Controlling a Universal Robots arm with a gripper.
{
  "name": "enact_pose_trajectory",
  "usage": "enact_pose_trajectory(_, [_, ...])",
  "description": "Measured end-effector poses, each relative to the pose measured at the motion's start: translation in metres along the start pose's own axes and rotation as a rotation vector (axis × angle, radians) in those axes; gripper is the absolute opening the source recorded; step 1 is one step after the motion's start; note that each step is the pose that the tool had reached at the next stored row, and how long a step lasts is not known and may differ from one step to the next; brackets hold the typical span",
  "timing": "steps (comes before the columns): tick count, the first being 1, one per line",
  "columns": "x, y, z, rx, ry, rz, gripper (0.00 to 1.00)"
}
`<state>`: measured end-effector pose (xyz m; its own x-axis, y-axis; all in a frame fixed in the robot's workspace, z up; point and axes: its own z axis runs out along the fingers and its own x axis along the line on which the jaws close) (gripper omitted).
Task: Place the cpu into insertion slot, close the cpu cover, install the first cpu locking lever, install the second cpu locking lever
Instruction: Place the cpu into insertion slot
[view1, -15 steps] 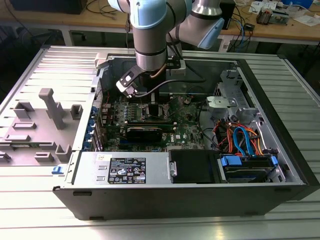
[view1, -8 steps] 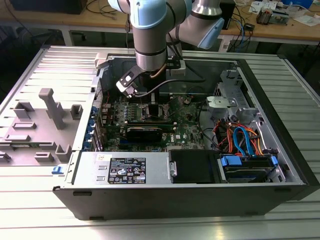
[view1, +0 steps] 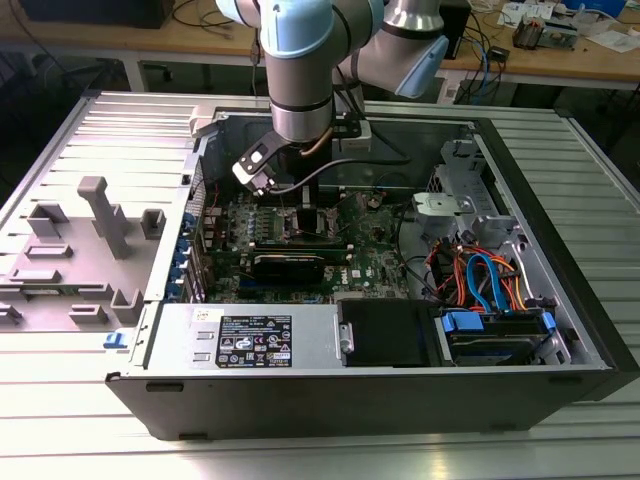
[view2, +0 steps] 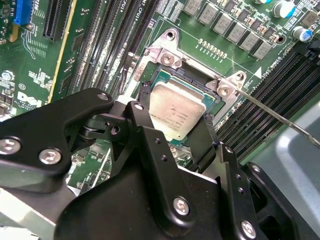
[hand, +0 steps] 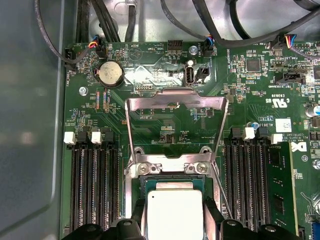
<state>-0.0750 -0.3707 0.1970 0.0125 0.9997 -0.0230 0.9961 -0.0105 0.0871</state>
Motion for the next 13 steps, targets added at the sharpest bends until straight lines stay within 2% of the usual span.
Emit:
enact_pose_trajectory(8, [0.0002, 0.0000, 0.0010, -0.0008, 0.0015, 0.000, 0.55])
enact_pose_trajectory(9, [0.0002, 0.0000, 0.0009, -0.0007, 0.0011, 0.000, 0.62])
enact_pose_trajectory(13, [0.0000, -0.0001, 0.0007, -0.0001, 0.0000, 0.000, 0.62])
